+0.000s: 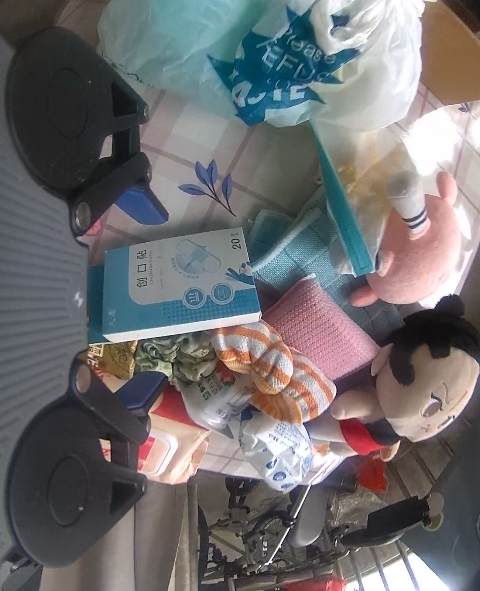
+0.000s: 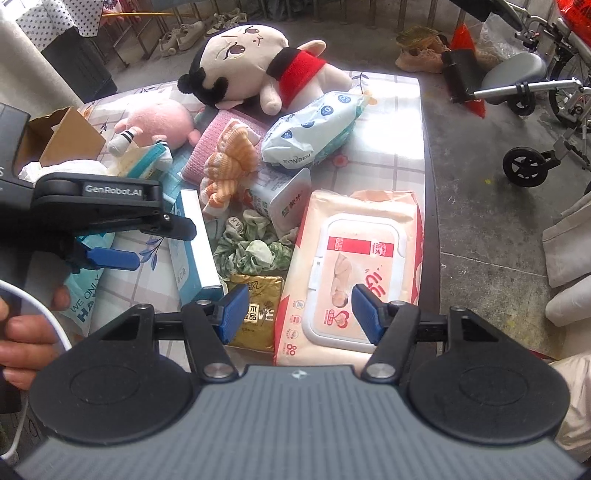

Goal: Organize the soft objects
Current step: 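Grasp the blue-white bandage box with the left gripper, then grasp the gold tissue pack with the right gripper while the left holds the box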

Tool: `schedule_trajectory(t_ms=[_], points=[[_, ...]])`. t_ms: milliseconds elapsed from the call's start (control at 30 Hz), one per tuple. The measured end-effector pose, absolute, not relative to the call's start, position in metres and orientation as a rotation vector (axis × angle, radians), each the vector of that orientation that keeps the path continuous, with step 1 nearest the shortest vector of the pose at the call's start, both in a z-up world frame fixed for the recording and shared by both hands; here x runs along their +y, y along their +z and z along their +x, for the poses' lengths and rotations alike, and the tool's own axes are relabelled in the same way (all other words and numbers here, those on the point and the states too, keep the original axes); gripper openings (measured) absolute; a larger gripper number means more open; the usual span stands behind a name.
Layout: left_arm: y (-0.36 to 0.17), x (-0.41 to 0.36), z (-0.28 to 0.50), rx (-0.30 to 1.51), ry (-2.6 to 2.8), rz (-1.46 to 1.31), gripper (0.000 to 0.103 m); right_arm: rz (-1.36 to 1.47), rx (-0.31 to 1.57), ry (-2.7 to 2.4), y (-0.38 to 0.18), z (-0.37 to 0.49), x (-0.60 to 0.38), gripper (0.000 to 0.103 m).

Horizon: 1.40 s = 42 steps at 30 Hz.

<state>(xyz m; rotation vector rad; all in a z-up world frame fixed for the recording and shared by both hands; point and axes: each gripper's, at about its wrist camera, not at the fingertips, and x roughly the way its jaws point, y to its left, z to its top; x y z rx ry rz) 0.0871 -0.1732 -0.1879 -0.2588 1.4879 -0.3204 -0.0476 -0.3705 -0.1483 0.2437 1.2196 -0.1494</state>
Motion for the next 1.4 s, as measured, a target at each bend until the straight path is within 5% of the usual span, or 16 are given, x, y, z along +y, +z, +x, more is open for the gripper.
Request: schedule_trajectory(t_ms=[67,433,500,567,667,833,1400], points=[[-0.202,-0.181,0.089,1.502,-0.281,-0.258,0.064,0.252,1.230,-0.131,-0.155,-0.044,-0.376,0.061],[-0.231,-0.192,0.083,1.592,-0.147,-0.037,0.065,0.290,1.280,-0.034,-0.171,-0.035,-0.378,0.061],[-0.232,-0.186,0.079,1.605,-0.123,0.010,0.069,0.292,1.287,-0.014,-0.172,-0.034,-0.372,0.061],[-0.232,-0.177,0.077,1.599,-0.105,0.015,0.087,0.295,1.292,0.002,-0.174,-0.033,-0.366,0.061],[-0.227,-0.167,0.080,1.551,-0.120,-0.038,0.091,0.298,1.308,0.016,-0.177,-0.034,-0.357,0.061],[-0.240,-0.168,0.091,1.566,-0.122,-0.010,0.073,0.268,1.324,0.023,-0.178,-0.035,-0.346,0.061],[-0.262,-0.115,0.058,1.575,-0.084,-0.014,0.072,-0.001,1.400,0.095,-0.214,0.014,-0.317,0.057]])
